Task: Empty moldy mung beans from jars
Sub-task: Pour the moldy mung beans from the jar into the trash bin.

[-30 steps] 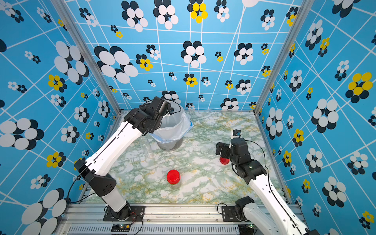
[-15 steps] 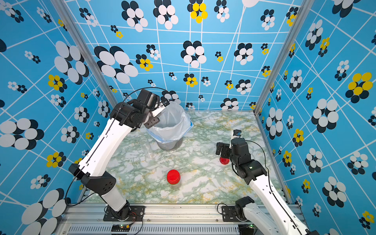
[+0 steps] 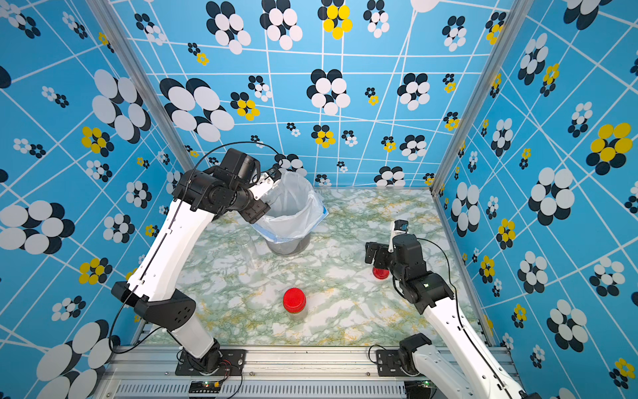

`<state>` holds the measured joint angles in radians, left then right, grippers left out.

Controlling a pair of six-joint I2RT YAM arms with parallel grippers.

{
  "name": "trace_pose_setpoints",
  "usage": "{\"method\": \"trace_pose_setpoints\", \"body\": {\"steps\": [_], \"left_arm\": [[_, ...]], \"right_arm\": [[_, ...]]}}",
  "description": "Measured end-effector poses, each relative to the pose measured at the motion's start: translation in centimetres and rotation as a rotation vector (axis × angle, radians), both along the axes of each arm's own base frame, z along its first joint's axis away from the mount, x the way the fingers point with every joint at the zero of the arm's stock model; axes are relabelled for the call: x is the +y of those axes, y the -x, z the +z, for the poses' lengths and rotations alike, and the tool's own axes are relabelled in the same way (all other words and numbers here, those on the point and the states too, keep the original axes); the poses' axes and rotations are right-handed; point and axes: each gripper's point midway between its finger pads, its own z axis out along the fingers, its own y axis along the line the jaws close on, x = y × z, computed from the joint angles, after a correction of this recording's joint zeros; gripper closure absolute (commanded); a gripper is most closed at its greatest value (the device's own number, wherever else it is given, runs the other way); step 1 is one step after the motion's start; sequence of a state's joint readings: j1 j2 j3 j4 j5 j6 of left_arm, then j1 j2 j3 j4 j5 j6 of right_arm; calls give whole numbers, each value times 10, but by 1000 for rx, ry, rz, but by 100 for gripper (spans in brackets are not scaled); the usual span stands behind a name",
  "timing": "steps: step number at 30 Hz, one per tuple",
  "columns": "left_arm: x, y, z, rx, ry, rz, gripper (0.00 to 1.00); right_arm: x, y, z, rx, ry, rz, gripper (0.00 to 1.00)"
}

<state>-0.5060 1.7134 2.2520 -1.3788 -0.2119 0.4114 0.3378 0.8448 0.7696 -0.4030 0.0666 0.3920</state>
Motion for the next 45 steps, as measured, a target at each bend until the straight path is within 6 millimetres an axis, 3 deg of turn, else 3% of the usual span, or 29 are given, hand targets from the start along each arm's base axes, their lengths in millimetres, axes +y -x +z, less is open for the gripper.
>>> {"method": "trace_pose_setpoints", "body": {"steps": [5,14,20,24,29,39,45], "left_arm": [[-2,-1,6,12,44,44,66],[-23,-3,-14,116,121,92,68],[-53,19,1,113,282,6,68],[-60,38,17,98,387,-34,68],[-69,45,32,79,470,-70,68],[-83,48,18,125,530,-101,68],[-86,50,21,120,549,-119,68]], "right_arm": [[32,1,25,-46,-133,144,1],[104,10,91,-180,-452,430,1],[143,10,112,-205,-576,514,1],[175,7,135,-227,-631,566,1],[200,2,166,-283,-706,595,1],[247,-12,188,-288,-792,629,1],[257,-24,189,-277,-825,615,4]]}}
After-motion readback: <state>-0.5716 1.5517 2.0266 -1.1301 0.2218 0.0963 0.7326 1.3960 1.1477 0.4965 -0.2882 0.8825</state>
